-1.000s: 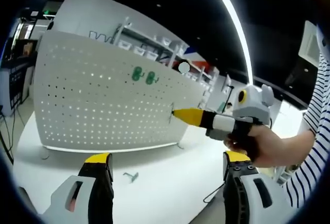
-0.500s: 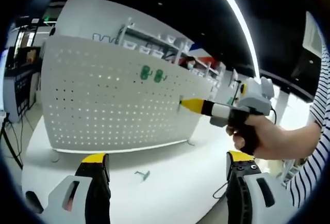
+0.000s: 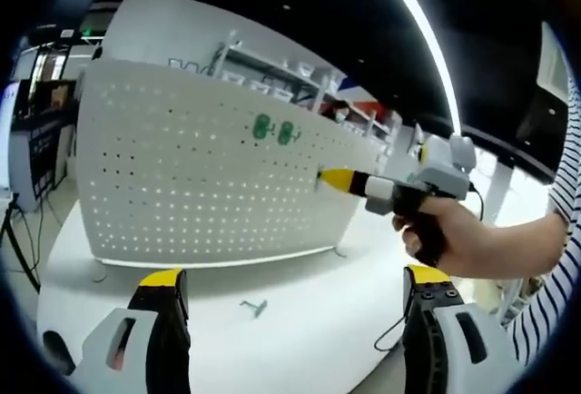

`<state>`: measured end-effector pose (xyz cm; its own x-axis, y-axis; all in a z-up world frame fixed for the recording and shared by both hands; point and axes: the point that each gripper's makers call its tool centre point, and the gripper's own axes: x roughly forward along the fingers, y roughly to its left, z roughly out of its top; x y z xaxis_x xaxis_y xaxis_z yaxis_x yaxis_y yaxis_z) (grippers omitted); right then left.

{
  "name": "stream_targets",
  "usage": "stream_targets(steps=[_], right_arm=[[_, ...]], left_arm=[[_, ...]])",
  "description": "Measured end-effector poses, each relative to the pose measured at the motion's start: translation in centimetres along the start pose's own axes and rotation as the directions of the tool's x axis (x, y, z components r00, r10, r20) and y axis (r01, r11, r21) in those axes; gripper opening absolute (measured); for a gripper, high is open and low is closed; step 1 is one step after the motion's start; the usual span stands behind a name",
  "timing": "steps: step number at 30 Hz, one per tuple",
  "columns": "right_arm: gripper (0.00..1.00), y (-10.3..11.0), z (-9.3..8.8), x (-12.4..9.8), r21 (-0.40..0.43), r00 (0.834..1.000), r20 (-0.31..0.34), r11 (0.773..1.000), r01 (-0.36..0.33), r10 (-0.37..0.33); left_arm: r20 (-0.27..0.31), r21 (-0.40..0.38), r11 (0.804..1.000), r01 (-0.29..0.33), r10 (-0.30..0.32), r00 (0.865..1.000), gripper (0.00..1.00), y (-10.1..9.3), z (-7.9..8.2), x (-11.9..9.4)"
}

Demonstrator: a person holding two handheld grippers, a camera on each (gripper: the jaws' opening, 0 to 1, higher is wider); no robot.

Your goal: Insert the hook assembly into the mounting plate slot until the hook locks in place.

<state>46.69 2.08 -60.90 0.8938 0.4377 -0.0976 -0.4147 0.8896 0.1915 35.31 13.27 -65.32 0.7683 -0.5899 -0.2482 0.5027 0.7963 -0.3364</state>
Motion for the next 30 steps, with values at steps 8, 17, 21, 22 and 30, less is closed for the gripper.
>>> stream_targets(steps=[8, 17, 21, 22, 30], right_arm=[[0.00, -0.8, 0.2, 1.0, -0.016, 0.999, 0.016, 0.999, 0.033, -0.032], [0.00, -2.5, 1.7, 2.7, -0.052, 0.996, 0.047, 0.995, 0.084, -0.082], [0.00, -3.4, 2.7, 3.5, -0.059, 0.992, 0.078, 0.993, 0.104, -0.100], [0.00, -3.6, 3.0, 3.8, -0.063, 0.991, 0.084, 0.992, 0.110, -0.105], [0.00, -5.6, 4.3, 5.1, -0.066, 0.982, 0.118, 0.985, 0.157, -0.148]], left_arm=[[-0.013, -0.008, 1.000, 0.002, -0.002, 1.000, 1.00, 0.2, -0.4, 0.0], [-0.025, -0.029, 0.999, -0.022, 0.021, 0.999, 1.00, 1.5, -0.7, -0.1], [-0.027, -0.033, 0.999, -0.037, 0.036, 0.999, 1.00, 2.0, -0.7, -0.3], [-0.030, -0.034, 0.999, -0.040, 0.038, 0.999, 1.00, 2.2, -0.8, -0.3], [-0.034, -0.037, 0.998, -0.048, 0.047, 0.998, 1.00, 2.9, -0.6, -0.1]])
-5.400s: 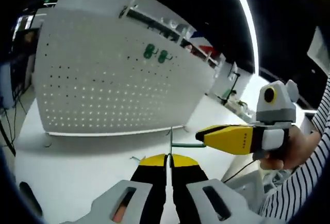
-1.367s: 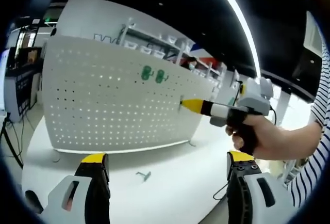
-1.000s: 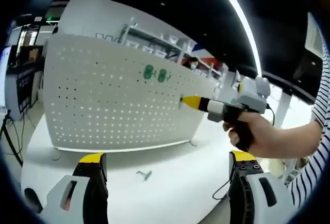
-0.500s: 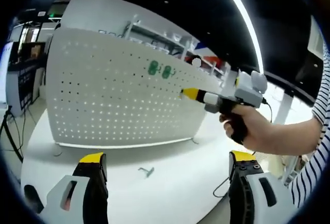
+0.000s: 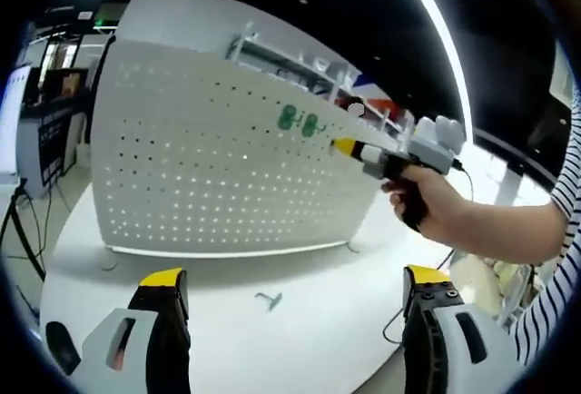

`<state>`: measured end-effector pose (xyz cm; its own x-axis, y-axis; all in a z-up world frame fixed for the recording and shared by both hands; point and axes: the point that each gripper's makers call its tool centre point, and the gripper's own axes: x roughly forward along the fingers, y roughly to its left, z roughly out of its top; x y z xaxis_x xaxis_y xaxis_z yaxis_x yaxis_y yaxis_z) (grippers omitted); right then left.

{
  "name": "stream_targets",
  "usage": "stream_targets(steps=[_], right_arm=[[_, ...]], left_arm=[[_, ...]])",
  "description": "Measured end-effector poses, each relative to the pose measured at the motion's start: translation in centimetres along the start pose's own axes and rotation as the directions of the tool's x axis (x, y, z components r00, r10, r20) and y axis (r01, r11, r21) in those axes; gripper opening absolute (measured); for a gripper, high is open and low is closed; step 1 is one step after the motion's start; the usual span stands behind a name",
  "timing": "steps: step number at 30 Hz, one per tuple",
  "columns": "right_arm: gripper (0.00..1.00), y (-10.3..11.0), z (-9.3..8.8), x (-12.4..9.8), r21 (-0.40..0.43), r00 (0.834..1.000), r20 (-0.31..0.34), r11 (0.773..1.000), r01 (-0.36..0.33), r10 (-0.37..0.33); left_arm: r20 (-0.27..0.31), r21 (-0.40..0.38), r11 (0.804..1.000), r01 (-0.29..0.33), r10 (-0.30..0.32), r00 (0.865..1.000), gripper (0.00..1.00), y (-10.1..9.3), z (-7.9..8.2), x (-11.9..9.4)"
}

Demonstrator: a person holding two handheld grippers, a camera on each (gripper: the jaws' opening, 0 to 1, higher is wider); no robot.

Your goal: Insert the hook assembly into the mounting plate slot until the hook locks in place.

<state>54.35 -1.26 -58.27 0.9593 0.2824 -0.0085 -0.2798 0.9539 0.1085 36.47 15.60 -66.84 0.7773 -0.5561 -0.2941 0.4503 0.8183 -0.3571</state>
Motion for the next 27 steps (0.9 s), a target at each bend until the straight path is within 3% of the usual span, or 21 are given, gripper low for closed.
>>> stream_targets(steps=[19, 27], right_arm=[[0.00, -3.0, 2.0, 2.5, 0.008, 0.995, 0.077, 0.998, 0.068, -0.068], [0.00, -3.3, 2.1, 3.0, 0.005, 0.994, 0.081, 0.997, 0.072, -0.072]], left_arm=[[-0.020, -0.009, 0.999, -0.033, 0.032, 0.999, 1.00, 1.5, -0.3, 0.1], [-0.020, -0.018, 0.999, -0.040, 0.040, 0.999, 1.00, 1.8, -0.3, 0.2]])
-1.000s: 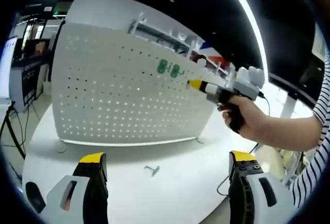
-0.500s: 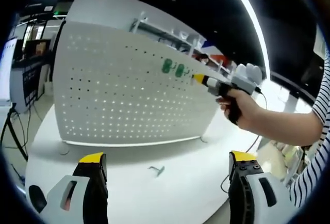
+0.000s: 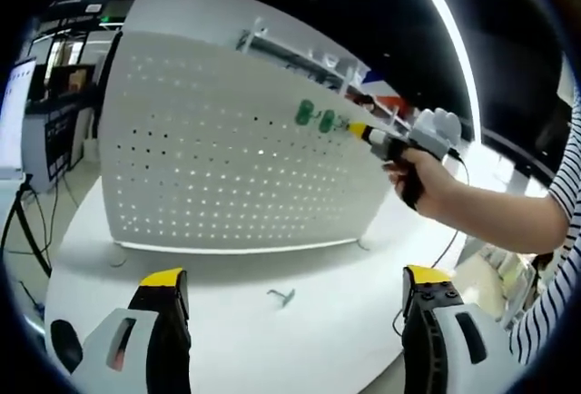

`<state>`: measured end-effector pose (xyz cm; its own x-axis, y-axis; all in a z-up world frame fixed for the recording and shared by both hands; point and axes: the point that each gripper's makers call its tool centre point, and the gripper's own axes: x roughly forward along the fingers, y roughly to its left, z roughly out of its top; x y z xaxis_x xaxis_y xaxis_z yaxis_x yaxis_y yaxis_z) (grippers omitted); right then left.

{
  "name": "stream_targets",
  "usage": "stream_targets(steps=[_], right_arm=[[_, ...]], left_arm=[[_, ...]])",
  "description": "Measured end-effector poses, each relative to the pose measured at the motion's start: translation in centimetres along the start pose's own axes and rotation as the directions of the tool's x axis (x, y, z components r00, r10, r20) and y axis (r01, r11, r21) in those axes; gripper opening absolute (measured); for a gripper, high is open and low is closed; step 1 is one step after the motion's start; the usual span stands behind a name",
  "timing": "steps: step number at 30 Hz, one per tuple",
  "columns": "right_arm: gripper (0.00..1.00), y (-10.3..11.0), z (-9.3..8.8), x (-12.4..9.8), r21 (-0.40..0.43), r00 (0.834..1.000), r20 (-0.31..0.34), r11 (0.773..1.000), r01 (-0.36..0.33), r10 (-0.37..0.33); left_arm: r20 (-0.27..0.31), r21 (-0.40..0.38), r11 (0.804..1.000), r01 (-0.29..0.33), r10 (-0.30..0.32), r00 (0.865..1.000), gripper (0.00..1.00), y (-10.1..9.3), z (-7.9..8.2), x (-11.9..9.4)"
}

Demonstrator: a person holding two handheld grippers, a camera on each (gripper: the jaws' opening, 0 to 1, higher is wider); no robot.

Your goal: Insert the hook assembly into the mounting plate slot until the hook locks in place.

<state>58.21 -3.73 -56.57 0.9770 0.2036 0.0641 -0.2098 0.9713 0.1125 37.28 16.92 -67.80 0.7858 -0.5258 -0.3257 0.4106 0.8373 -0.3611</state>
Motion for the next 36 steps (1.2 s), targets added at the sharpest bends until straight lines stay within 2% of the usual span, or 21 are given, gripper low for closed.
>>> stream_targets(steps=[12, 17, 25, 28, 31, 36], right_arm=[[0.00, -0.60, -0.15, 0.55, 0.014, 0.999, 0.016, 0.999, 0.035, -0.036], [0.00, -0.48, -0.28, 0.74, -0.003, 0.999, 0.013, 0.999, 0.043, -0.043], [0.01, -0.31, -0.27, 0.57, -0.007, 0.998, 0.017, 0.998, 0.064, -0.064], [0.01, -0.13, -0.24, 0.45, -0.060, 0.998, -0.006, 0.996, 0.067, -0.067], [0.03, -0.02, -0.30, 0.54, 0.008, 0.999, -0.019, 0.999, 0.049, -0.049], [0.06, -0.26, -0.50, 0.46, -0.014, 0.998, -0.048, 0.999, 0.034, -0.034]], left_arm=[[-0.013, -0.010, 1.000, -0.011, 0.011, 1.000, 0.99, 0.39, -0.27, -0.28], [0.001, -0.043, 0.999, -0.001, 0.001, 1.000, 0.97, 0.26, -0.07, -0.21], [-0.013, -0.036, 0.999, 0.000, -0.001, 1.000, 0.97, 0.20, -0.23, 0.00], [-0.005, -0.042, 0.999, -0.006, 0.005, 1.000, 0.98, 0.49, 0.00, -0.13], [-0.007, -0.041, 0.999, -0.010, 0.009, 1.000, 0.97, 0.65, -0.03, -0.28], [-0.012, -0.044, 0.999, -0.009, 0.009, 1.000, 0.97, 0.58, -0.21, -0.49]])
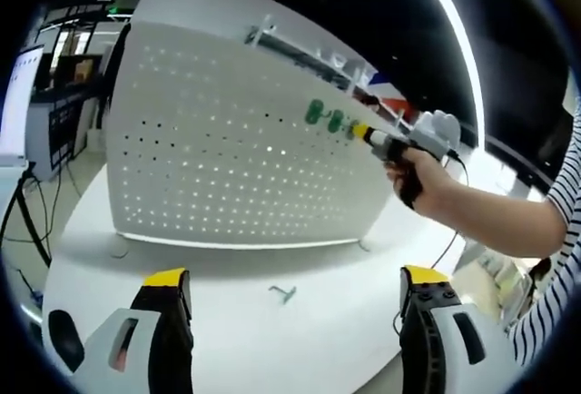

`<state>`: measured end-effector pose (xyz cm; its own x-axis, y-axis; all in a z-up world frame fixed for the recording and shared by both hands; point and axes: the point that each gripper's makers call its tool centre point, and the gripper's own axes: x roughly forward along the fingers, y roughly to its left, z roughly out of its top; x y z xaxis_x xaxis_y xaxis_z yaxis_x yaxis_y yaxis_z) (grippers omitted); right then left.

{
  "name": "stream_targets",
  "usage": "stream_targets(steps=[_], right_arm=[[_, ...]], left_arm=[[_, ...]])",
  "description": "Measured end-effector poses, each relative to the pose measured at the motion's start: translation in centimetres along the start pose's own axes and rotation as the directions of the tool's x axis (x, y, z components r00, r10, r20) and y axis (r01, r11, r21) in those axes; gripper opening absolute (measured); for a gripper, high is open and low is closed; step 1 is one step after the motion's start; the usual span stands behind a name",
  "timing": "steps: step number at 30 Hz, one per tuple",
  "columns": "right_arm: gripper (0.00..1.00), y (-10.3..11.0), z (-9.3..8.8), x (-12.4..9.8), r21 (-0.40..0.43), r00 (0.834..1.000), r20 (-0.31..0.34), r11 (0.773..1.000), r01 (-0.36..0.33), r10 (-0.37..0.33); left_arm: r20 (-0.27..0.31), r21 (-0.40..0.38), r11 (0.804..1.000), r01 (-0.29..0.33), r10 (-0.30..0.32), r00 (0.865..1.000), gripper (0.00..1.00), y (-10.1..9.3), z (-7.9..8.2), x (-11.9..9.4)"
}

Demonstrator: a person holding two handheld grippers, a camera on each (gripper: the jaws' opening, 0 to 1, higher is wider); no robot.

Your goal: Insert the hook assembly into the mounting plate slot until the hook locks in place.

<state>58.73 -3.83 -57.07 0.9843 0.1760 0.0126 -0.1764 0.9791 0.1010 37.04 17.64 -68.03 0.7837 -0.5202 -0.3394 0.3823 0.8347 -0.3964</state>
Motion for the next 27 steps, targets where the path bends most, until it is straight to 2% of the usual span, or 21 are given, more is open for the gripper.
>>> stream_targets(steps=[2, 13, 19, 27], right_arm=[[0.11, -0.2, 0.2, -0.1, -0.009, 1.000, -0.001, 1.000, 0.005, -0.005], [0.15, -0.1, 1.7, -1.6, -0.015, 1.000, 0.006, 1.000, -0.020, 0.020], [0.18, -1.0, 0.3, -3.0, -0.017, 0.999, -0.033, 0.999, -0.027, 0.027], [0.22, -3.0, -2.4, -6.7, -0.062, 0.992, -0.117, 0.997, -0.045, 0.037]], left_arm=[[-0.003, 0.003, 1.000, 0.002, -0.002, 1.000, 0.96, -0.1, -0.1, 0.0], [-0.013, -0.001, 1.000, -0.016, 0.016, 1.000, 0.96, -0.1, -0.5, -0.9], [-0.052, -0.009, 0.999, -0.036, 0.036, 0.998, 0.96, 0.2, -1.6, -1.5], [-0.127, -0.007, 0.999, -0.053, 0.051, 0.991, 0.95, 0.5, -3.2, -2.3]])
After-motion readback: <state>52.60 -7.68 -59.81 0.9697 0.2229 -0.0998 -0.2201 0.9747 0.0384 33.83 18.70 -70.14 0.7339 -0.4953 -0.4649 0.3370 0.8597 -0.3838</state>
